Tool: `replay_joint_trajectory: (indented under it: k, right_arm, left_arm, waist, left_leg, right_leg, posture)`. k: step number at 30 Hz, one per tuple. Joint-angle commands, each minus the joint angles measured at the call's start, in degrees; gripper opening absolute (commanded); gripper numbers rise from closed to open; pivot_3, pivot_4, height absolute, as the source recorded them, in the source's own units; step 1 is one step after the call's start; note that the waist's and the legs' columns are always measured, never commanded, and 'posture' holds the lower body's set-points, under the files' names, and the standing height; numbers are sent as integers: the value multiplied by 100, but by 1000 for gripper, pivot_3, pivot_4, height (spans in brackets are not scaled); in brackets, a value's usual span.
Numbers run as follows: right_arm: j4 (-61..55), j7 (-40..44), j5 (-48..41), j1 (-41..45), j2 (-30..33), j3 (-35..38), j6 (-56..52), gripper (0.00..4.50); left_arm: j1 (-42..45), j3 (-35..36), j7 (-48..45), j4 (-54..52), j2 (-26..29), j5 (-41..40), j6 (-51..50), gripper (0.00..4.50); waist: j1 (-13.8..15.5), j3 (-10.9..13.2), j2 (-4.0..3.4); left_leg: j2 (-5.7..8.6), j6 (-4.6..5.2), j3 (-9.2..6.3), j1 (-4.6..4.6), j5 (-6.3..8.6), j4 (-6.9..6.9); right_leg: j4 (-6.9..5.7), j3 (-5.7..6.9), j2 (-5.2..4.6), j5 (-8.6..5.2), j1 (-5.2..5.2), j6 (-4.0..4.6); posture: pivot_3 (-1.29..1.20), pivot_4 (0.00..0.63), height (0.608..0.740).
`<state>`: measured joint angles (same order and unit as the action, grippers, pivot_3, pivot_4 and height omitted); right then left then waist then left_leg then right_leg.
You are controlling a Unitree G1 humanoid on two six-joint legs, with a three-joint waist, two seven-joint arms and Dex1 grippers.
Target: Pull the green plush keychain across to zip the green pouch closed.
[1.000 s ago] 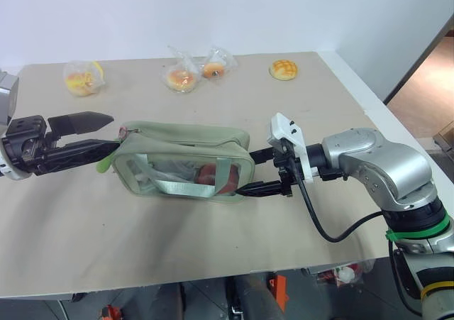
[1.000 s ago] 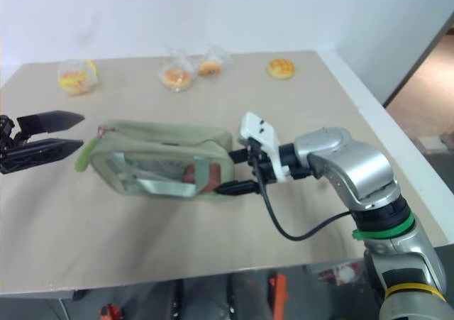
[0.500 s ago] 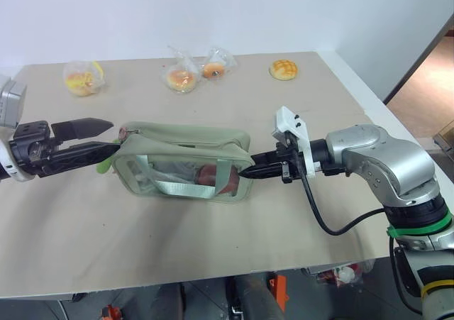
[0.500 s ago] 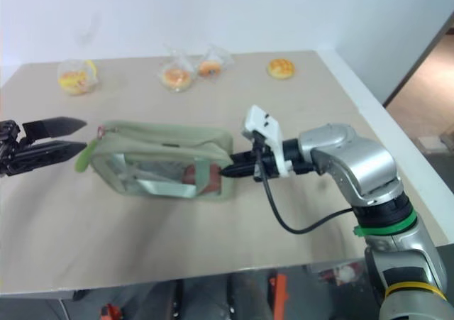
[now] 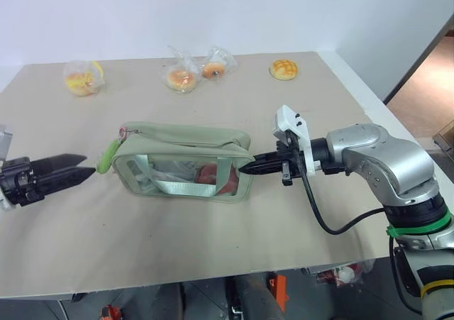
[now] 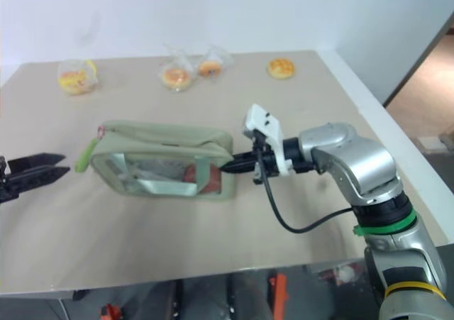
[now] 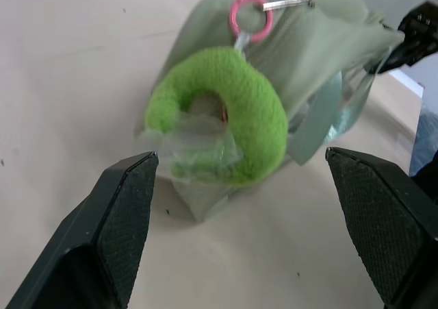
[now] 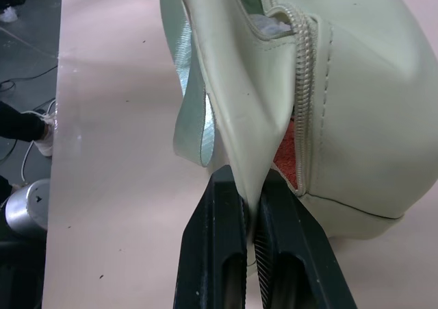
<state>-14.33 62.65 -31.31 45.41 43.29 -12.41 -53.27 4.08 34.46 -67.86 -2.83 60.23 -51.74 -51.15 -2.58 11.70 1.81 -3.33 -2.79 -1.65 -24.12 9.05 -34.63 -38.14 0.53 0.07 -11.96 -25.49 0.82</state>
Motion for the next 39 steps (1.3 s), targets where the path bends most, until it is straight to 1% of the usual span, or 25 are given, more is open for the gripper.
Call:
replay_joint_trajectory:
  k: [1,7,11,14,15,17,23,24,29,31,37,38,39]
  right_arm:
    - [-55,7,-22,114,-53,100,86,36]
    - [-89,-51,-15,89,-89,118,58,36]
    - [-148,-102,-38,40,-86,146,20,36]
    - [-177,-126,-57,17,-72,171,0,0]
    - [-179,-131,-61,12,-67,175,-1,0]
    - [-197,-149,-74,0,-60,182,-12,0]
    - [-217,-197,-119,-8,-66,210,-34,0]
    - [-214,-201,-123,-7,-69,211,-32,0]
    - [-224,-238,-132,-8,-103,196,-29,0]
    - [-233,-249,-134,-16,-113,186,-29,0]
    - [-205,-254,-115,-13,-119,175,-9,0]
    - [-197,-248,-109,-10,-120,168,-3,0]
    - [-191,-244,-101,-6,-124,159,4,0]
  left_arm:
    - [12,-5,5,-236,51,32,74,4088]
    - [148,-354,12,59,7,377,339,4088]
    - [310,-461,-6,294,-42,444,369,4088]
    - [394,-529,-21,346,-77,467,374,3345]
    - [430,-550,-20,349,-98,452,365,2907]
    - [487,-577,-20,349,-134,419,352,2310]
    - [585,-719,-11,260,-174,406,332,233]
    - [618,-756,12,244,-183,412,326,109]
    - [819,-920,74,284,-205,526,421,109]
    - [1038,-914,208,386,-213,584,493,109]
    - [2215,-487,714,679,-320,87,251,109]
    - [2472,-444,832,734,-351,-5,224,109]
    - [2684,-421,923,765,-371,-92,180,109]
  waist:
    - [0,0,0]
    - [-6,0,0]
    - [-7,0,0]
    - [-6,0,0]
    - [-6,0,0]
    - [-5,0,0]
    - [-6,0,0]
    - [-6,0,0]
    - [-6,-1,1]
    - [-5,-1,1]
    - [-4,0,6]
    - [-9,-1,6]
    - [-9,-1,6]
  left_leg:
    - [0,0,0,1,0,0]
    - [-6,0,1,3,0,2]
    - [-9,0,2,3,0,2]
    - [-10,1,2,3,0,2]
    - [-10,0,2,3,0,2]
    - [-10,0,3,3,0,2]
    - [-10,1,3,3,0,2]
    - [-11,1,3,3,0,2]
    - [-10,0,3,3,0,1]
    - [-11,0,4,3,0,1]
    - [-12,1,2,2,0,-2]
    - [-12,1,4,2,0,-2]
    - [-12,1,6,2,0,-2]
  right_leg:
    - [0,0,0,0,0,0]
    - [-1,-1,8,0,0,2]
    - [-1,-2,11,1,-1,2]
    - [-1,-2,11,1,-1,2]
    - [-1,-2,11,1,-1,2]
    - [-1,-2,11,1,-1,2]
    - [-1,-3,12,2,-1,2]
    - [-1,-3,12,2,-1,2]
    - [-1,-4,13,3,-1,1]
    - [-1,-5,14,3,-1,0]
    - [-1,-7,19,9,1,-5]
    - [-1,-10,20,22,1,-26]
    - [0,-12,21,24,1,-29]
  posture:
    - [0,150,740]
    - [0,150,740]
    - [0,150,740]
    - [0,150,740]
    - [0,150,740]
    - [0,150,740]
    - [0,150,740]
    - [0,150,740]
    - [0,150,740]
    - [0,150,740]
    - [0,150,740]
    - [0,150,740]
    - [0,150,740]
